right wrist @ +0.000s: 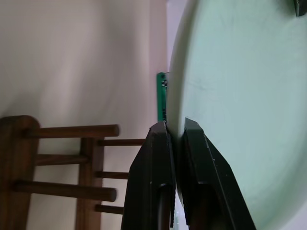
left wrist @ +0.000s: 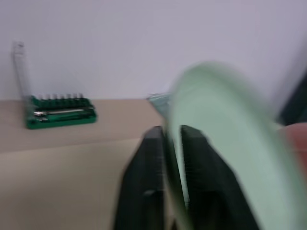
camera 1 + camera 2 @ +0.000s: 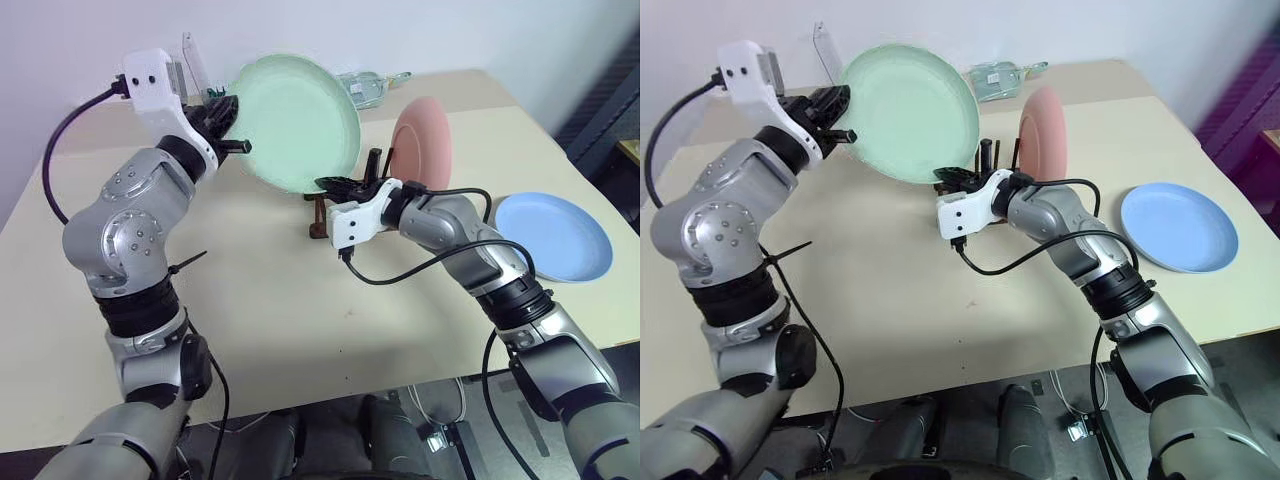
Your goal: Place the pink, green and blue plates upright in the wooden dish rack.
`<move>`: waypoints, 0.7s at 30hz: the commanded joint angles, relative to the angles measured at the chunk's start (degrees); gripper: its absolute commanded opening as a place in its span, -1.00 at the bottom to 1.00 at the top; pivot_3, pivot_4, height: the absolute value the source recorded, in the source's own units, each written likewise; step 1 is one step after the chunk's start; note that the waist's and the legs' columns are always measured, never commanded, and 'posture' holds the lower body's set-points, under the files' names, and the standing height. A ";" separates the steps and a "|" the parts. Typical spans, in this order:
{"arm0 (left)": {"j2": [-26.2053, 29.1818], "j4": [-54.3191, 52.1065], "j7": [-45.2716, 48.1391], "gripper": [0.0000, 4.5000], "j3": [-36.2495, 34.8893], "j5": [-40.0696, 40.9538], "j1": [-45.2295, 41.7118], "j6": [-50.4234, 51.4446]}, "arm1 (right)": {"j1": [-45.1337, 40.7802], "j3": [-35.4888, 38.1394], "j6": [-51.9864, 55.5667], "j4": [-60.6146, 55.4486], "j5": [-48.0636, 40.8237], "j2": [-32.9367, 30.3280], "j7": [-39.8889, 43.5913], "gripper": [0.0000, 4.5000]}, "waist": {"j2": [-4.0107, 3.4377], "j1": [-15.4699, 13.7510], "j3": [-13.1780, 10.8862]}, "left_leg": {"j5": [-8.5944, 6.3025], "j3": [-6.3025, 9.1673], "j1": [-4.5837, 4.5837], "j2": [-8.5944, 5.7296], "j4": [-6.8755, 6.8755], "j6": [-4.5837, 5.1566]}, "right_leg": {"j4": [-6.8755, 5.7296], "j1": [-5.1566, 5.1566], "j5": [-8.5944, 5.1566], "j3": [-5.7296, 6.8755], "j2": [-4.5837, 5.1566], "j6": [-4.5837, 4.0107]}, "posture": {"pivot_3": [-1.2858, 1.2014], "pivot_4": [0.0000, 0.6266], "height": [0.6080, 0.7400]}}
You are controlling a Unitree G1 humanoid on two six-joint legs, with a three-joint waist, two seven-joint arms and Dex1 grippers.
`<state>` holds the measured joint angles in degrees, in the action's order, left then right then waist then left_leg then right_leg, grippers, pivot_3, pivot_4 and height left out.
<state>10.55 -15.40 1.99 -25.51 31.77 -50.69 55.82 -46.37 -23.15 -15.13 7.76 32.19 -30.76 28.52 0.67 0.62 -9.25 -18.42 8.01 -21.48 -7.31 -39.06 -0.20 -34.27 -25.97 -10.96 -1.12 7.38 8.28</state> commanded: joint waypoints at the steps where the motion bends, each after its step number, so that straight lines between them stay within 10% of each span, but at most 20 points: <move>1: 1.84 2.60 -6.42 0.11 -8.61 0.11 -5.59 -9.95 | -0.15 6.07 1.03 -3.95 -5.78 0.62 -0.60 -1.00 | 0.03 0.17 -0.01 | 0.00 0.00 0.00 0.02 0.00 -0.01 | 0.03 0.00 0.01 0.00 -0.03 -0.02 | 0.03 -0.52 1.00; 6: 13.66 7.89 0.03 0.11 -1.00 -10.68 2.55 -20.67 | 3.47 16.39 12.15 -14.19 -24.83 4.42 4.05 -1.00 | -0.09 0.84 0.05 | -0.04 -0.05 0.17 0.06 0.28 -0.07 | -0.03 -0.25 0.03 -0.07 -0.07 -0.05 | 0.03 -0.52 1.00; 14: 22.26 -0.65 29.43 0.11 18.24 -10.11 28.05 -29.73 | 5.96 34.86 59.69 -36.47 -72.45 13.74 -5.33 -1.00 | -0.11 0.07 0.03 | -0.07 0.08 -0.01 0.07 0.04 -0.02 | 0.02 -0.24 0.25 -0.05 -0.12 -0.40 | 0.03 -0.52 1.00; 21: 26.19 -9.88 42.24 0.11 24.91 -1.19 37.71 -21.30 | 4.31 35.72 69.84 -34.09 -78.91 11.95 -10.55 -1.00 | -0.27 0.17 -0.01 | -0.08 -0.09 0.06 0.17 0.21 -0.01 | -0.04 -0.40 0.26 -0.11 -0.16 -0.41 | 0.03 -0.52 1.00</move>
<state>35.90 -22.48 42.96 -0.62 29.35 -12.94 33.90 -39.97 11.06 54.17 -25.89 -44.78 -18.13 18.44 0.40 0.79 -9.26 -18.51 7.90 -21.43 -7.14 -38.87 -0.21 -34.31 -26.37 -10.70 -1.23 7.22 7.87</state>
